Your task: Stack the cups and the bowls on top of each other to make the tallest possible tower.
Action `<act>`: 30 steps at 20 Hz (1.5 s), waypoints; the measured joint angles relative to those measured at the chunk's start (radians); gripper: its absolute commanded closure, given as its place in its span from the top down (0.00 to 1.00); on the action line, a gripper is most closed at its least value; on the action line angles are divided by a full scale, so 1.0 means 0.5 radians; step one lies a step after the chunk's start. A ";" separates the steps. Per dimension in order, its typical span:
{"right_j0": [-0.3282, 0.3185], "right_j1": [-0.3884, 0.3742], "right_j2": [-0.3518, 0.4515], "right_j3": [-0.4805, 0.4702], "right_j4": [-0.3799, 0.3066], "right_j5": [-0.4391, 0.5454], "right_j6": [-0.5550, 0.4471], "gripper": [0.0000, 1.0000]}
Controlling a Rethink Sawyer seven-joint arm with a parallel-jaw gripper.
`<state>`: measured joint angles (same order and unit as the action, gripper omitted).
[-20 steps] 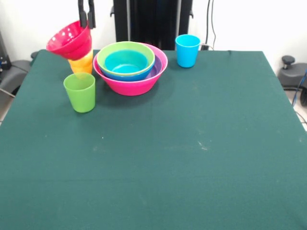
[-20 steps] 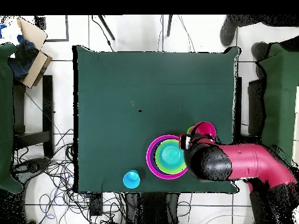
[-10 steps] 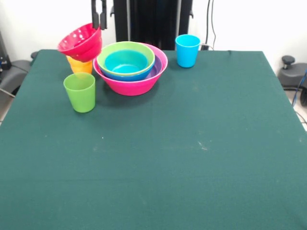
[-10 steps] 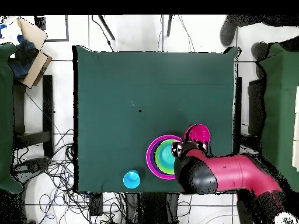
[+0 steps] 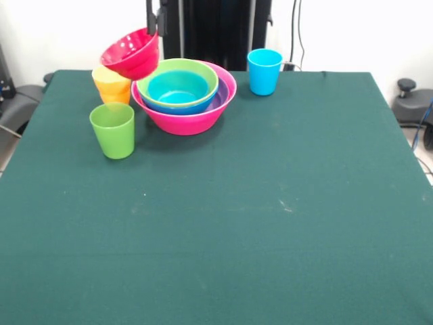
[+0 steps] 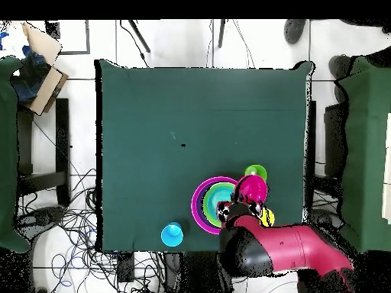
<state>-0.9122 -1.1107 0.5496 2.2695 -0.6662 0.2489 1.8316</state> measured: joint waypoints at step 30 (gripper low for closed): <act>0.536 0.018 -0.715 0.102 -0.183 -0.358 0.000 1.00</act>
<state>-0.6443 -1.1015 0.1922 2.3206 -0.7577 0.0697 1.8318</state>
